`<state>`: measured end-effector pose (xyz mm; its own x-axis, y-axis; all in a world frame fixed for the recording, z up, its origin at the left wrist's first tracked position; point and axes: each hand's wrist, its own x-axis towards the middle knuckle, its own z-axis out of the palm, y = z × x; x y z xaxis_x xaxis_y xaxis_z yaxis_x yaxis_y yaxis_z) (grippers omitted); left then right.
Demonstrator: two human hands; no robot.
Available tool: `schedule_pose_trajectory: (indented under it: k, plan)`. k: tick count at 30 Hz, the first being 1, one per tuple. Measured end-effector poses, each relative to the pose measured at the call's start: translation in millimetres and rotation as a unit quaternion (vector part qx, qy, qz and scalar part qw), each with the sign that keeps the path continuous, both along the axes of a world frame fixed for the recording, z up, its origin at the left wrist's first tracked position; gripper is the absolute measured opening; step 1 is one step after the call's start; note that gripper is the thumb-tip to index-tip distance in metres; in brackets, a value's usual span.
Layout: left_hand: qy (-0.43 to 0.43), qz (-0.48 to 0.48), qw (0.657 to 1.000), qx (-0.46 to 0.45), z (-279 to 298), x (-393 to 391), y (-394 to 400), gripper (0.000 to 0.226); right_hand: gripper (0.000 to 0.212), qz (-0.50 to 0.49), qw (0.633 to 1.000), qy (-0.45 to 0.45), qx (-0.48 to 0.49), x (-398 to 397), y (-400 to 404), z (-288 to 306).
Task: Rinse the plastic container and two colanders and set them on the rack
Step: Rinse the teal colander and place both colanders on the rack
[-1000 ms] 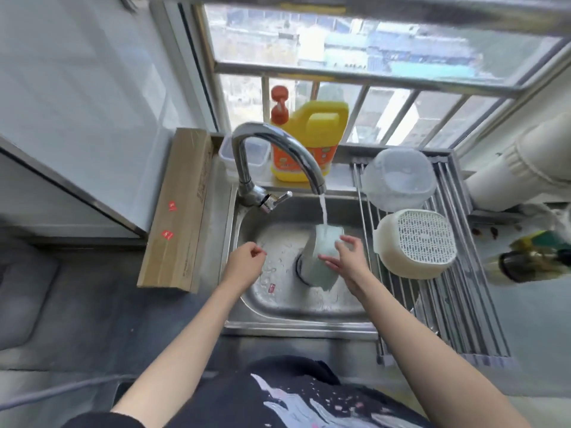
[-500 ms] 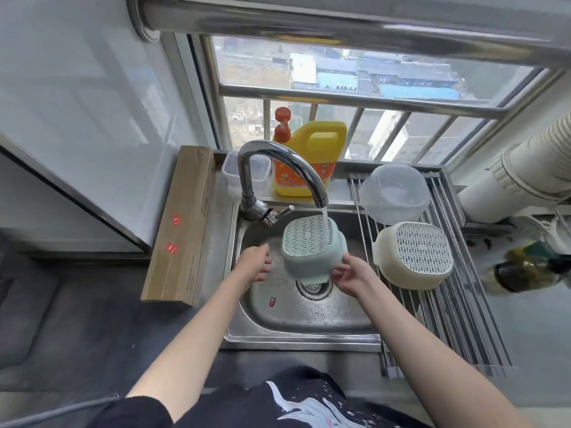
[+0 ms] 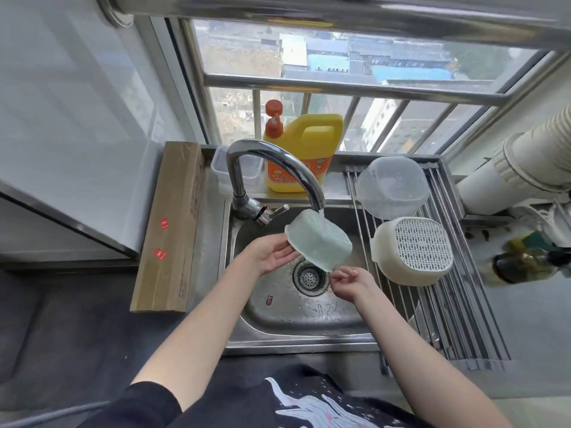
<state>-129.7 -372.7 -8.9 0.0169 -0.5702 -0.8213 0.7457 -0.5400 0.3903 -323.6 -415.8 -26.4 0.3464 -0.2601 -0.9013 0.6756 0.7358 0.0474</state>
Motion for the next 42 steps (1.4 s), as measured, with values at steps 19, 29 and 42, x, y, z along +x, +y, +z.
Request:
schedule_pose_trajectory:
  k: [19,29,42]
  plan:
    - [0.051,-0.025,0.998,-0.016,18,-26,4,0.018,0.034,0.174,0.978,0.117,-0.012,-6,5,3]
    - [-0.177,-0.182,0.955,-0.156,16,-40,19,0.024,0.064,0.251,0.953,0.138,-0.096,-15,-9,-3]
    - [-0.36,-0.397,0.812,-0.233,-6,-28,52,0.017,0.089,0.382,0.887,0.138,-0.218,1,-12,12]
